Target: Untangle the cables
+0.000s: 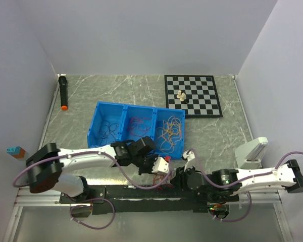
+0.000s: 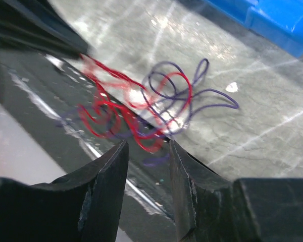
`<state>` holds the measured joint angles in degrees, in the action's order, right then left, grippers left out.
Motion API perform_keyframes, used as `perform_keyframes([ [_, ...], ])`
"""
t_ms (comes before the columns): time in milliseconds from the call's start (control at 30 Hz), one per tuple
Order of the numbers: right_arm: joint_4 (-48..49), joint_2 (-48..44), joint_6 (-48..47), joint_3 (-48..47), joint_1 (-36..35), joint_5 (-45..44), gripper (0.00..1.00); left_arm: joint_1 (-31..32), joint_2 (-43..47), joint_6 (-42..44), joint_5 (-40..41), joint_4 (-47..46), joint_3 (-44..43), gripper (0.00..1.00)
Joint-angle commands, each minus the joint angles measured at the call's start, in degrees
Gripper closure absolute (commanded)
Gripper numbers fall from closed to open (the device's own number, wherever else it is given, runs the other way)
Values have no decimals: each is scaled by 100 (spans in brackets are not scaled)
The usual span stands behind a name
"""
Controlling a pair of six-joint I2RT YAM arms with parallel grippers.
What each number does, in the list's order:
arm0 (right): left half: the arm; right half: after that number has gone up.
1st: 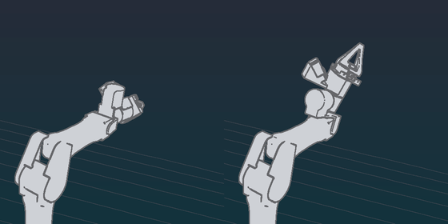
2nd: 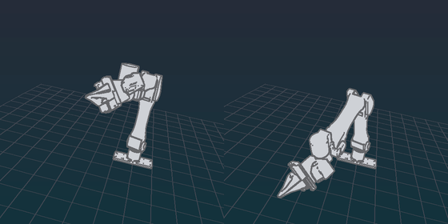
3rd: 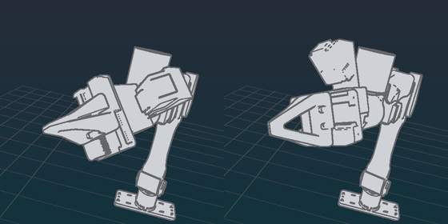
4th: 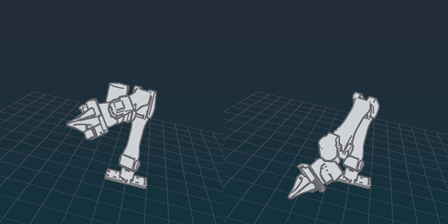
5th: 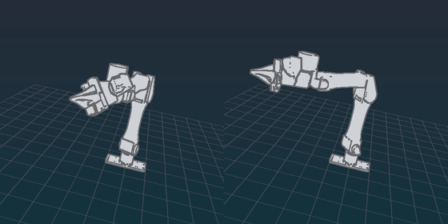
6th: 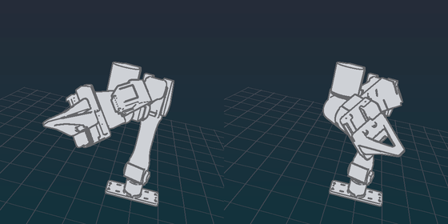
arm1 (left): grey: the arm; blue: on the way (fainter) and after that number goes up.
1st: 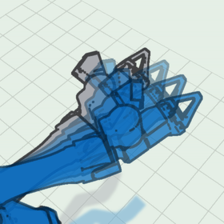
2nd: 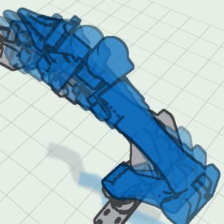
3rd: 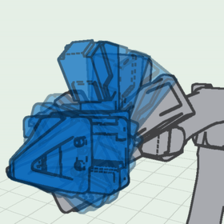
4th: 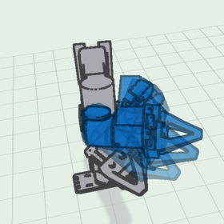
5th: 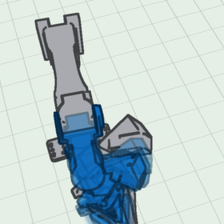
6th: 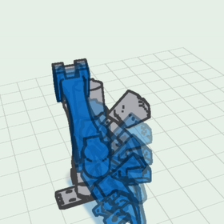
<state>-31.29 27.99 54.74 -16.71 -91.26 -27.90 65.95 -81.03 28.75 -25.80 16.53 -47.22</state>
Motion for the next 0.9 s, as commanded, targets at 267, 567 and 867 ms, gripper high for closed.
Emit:
perform_keyframes([
  [267,518,1006,-375,-500,21,-14,54,-311,1511,456,102,1177,11,99],
  [567,1255,2026,-1105,-887,925,626,52,-425,2126,596,163,1036,564,99],
  [867,2126,2658,-1940,-869,1506,1795,48,-531,2487,710,347,667,1224,99],
])
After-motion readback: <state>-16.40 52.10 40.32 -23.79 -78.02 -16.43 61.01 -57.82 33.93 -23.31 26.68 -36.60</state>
